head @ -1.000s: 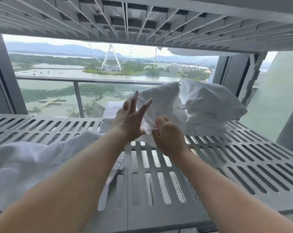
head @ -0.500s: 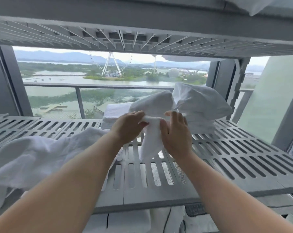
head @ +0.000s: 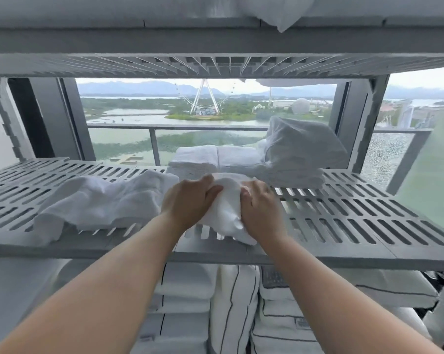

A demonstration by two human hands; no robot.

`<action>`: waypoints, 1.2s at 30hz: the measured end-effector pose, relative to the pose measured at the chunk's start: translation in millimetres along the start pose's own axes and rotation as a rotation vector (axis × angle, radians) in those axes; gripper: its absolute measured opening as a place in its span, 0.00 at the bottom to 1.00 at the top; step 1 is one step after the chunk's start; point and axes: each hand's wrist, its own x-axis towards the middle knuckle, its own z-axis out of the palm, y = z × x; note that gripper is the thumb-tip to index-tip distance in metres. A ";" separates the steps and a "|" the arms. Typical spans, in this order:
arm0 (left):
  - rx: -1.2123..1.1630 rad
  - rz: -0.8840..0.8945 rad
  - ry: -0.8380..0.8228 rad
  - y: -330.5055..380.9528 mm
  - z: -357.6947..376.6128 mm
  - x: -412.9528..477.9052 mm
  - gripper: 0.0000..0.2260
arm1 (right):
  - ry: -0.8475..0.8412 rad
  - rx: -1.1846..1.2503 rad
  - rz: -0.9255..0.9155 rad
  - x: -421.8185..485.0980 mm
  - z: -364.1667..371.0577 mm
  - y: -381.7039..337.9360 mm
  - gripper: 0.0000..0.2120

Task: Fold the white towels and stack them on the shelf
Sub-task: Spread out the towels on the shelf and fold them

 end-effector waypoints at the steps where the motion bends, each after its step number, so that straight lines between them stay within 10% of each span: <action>1: 0.011 -0.011 0.005 1.5 -4.1 -5.1 0.18 | -0.052 0.064 0.005 -5.3 0.5 -0.8 0.19; 10: 0.104 -0.093 0.003 -1.9 -18.0 -13.6 0.12 | -0.259 0.134 -0.031 -13.6 2.5 -0.4 0.33; 25: -0.112 -0.410 -0.095 -1.2 34.8 126.4 0.05 | 0.171 0.022 0.168 68.8 -32.6 52.1 0.19; 36: -0.233 -0.255 -0.264 34.9 85.9 179.6 0.10 | 0.401 0.128 0.148 102.3 -42.9 71.4 0.16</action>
